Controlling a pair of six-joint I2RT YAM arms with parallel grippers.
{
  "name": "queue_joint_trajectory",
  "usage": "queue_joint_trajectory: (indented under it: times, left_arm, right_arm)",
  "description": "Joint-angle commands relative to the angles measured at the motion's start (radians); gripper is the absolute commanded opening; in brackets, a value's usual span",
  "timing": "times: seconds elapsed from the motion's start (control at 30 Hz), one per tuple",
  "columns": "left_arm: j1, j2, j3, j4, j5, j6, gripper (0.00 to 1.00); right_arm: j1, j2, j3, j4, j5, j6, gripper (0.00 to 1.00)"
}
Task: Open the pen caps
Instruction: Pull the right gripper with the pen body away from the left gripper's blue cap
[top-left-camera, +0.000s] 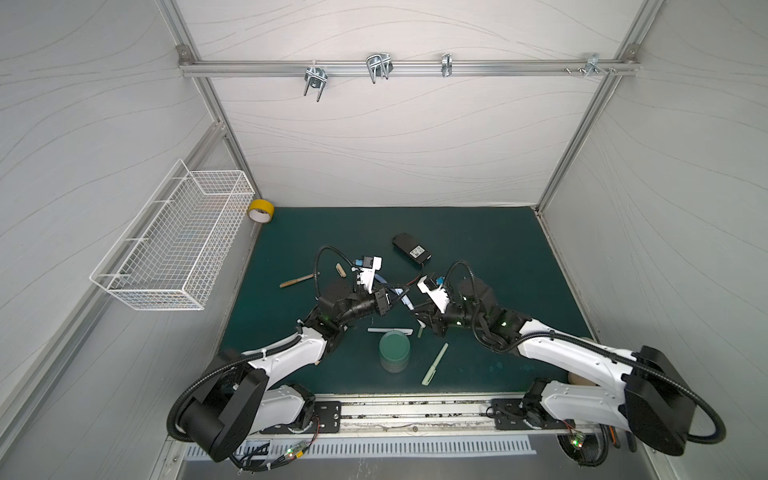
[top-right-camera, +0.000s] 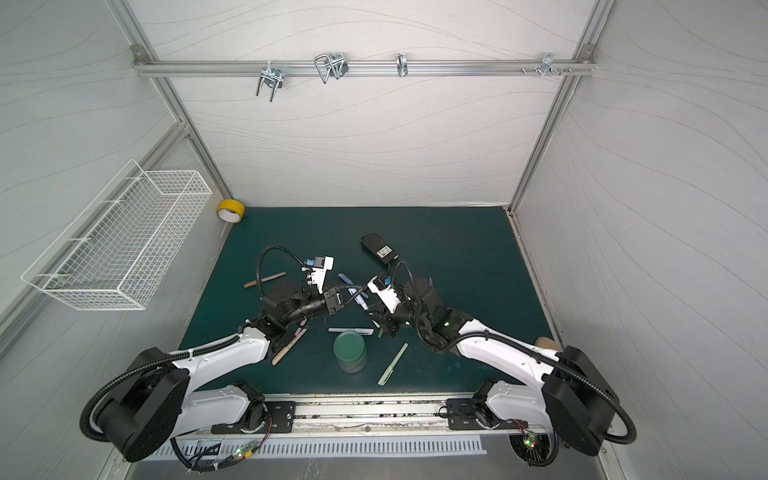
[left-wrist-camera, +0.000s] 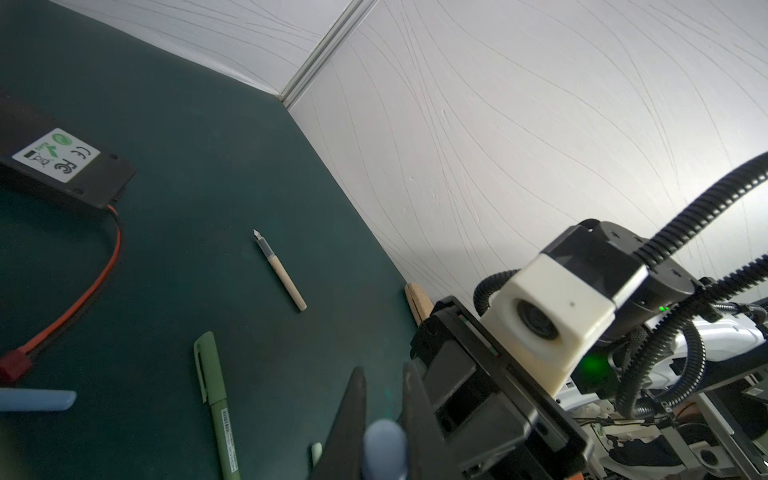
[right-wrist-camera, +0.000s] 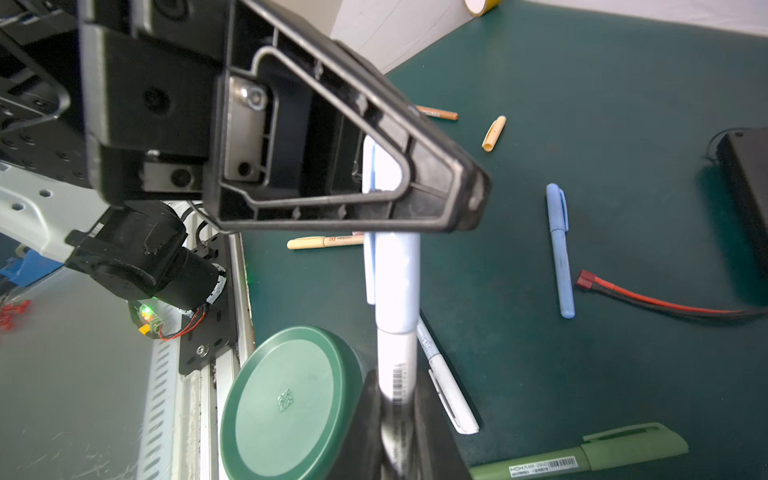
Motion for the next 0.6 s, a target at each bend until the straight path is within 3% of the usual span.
queue_joint_trajectory:
  times: [0.0, 0.07, 0.13, 0.57]
  left_arm:
    - [0.010, -0.058, 0.028, -0.045, -0.146, 0.016, 0.00]
    - [0.010, -0.090, 0.023, -0.081, -0.169, 0.018, 0.00]
    - [0.010, -0.105, 0.017, -0.091, -0.168, 0.020, 0.00]
    - [0.010, -0.135, 0.006, -0.088, -0.129, 0.036, 0.00]
  right_arm:
    - [0.069, -0.065, -0.032, -0.034, 0.160, -0.077, 0.00]
    - [0.107, -0.082, -0.036, -0.050, 0.273, -0.111, 0.00]
    - [0.122, -0.094, -0.038, -0.060, 0.313, -0.126, 0.00]
    - [0.071, -0.080, -0.051, -0.010, 0.044, -0.084, 0.00]
